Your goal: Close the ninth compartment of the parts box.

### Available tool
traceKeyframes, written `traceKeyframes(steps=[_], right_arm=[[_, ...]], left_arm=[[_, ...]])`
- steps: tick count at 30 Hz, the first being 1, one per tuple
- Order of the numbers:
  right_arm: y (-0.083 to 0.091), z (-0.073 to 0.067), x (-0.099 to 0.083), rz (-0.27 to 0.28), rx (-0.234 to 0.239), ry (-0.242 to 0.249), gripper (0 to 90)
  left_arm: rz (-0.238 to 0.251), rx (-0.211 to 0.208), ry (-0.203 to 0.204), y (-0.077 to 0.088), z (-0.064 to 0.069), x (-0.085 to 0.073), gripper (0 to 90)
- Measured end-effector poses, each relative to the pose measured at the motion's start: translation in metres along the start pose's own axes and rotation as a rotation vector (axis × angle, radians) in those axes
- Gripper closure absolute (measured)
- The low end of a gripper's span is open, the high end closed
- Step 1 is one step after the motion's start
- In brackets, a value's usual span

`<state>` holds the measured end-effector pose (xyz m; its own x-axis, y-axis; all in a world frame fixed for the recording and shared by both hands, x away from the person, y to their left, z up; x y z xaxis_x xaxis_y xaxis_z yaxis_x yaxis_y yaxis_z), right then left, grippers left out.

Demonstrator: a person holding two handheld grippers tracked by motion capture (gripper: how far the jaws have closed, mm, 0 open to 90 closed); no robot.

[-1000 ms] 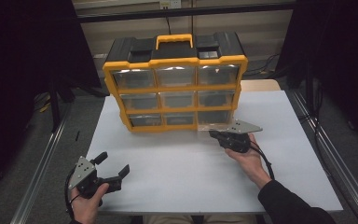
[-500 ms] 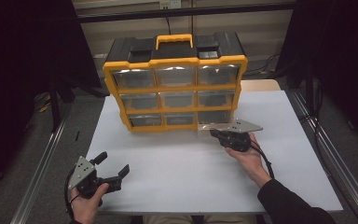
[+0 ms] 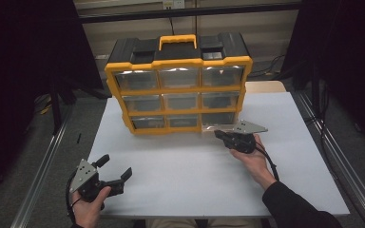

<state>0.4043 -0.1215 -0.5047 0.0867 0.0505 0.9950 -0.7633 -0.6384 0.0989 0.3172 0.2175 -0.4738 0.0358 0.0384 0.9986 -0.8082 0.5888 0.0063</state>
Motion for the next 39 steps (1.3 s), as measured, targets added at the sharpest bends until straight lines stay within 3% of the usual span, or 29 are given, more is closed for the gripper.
traceKeyframes(steps=[39], right_arm=[[-0.012, 0.008, -0.001, -0.012, 0.002, 0.017, 90.0]], left_arm=[[0.002, -0.002, 0.002, 0.000, 0.000, 0.000, 3.4]])
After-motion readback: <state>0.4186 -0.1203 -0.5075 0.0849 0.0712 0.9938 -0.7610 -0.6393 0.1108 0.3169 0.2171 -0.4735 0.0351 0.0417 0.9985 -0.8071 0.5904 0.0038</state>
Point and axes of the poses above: each handheld gripper's, and its own axes: y roughly backward along the jaws, x roughly out of its top, z roughly to its right, the point moved 10 cm from there along -y, roughly forward along the jaws, and after that the axes turned 15 degrees about z, right-handed, at the moved point
